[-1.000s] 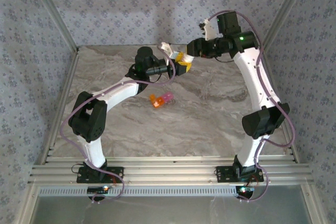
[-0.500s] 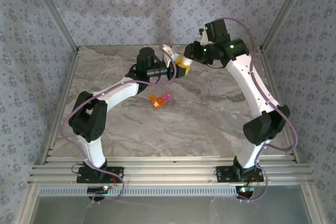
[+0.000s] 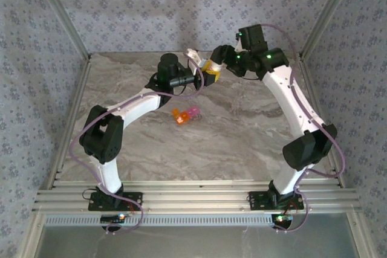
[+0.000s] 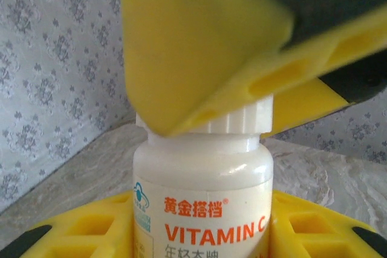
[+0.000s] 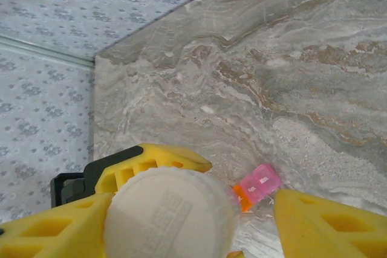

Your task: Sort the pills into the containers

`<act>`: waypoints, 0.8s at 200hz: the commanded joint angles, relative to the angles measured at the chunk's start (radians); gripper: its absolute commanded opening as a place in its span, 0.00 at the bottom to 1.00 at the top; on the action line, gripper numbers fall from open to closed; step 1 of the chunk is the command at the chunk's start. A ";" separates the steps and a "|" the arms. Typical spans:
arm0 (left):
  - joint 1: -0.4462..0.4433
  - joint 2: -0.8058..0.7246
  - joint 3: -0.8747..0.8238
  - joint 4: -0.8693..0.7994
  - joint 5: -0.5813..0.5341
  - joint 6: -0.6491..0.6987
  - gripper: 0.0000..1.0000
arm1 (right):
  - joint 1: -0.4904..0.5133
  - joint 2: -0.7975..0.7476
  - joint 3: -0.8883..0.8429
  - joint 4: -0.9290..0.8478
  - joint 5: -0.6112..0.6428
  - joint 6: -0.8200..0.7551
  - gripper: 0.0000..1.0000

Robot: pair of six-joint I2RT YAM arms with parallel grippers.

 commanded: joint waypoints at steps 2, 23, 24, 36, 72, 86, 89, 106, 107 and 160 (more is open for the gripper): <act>0.002 -0.006 0.027 0.077 -0.009 0.011 0.00 | -0.059 -0.088 -0.013 0.024 -0.106 -0.025 0.73; 0.003 -0.005 0.024 0.081 0.002 0.006 0.00 | -0.089 -0.106 -0.023 0.050 -0.193 -0.067 0.75; 0.003 -0.004 0.024 0.082 0.004 0.005 0.00 | -0.090 -0.106 -0.024 0.051 -0.196 -0.069 0.75; 0.005 -0.005 0.024 0.085 0.014 0.000 0.00 | -0.109 -0.102 -0.026 0.065 -0.253 -0.095 0.76; 0.013 -0.006 0.030 0.088 0.071 -0.030 0.00 | -0.151 -0.052 0.017 0.033 -0.361 -0.314 0.75; 0.014 -0.008 0.031 0.084 0.085 -0.037 0.00 | -0.151 -0.022 0.062 -0.002 -0.369 -0.380 0.76; 0.015 -0.009 0.031 0.085 0.087 -0.038 0.00 | -0.151 -0.016 0.071 -0.007 -0.370 -0.392 0.76; 0.015 -0.005 0.034 0.081 0.099 -0.045 0.00 | -0.150 0.015 0.115 -0.034 -0.374 -0.425 0.77; 0.016 -0.005 0.034 0.082 0.099 -0.045 0.00 | -0.150 0.017 0.118 -0.035 -0.374 -0.425 0.77; 0.014 -0.006 0.036 0.079 0.109 -0.053 0.00 | -0.114 0.079 0.179 -0.086 -0.376 -0.449 0.76</act>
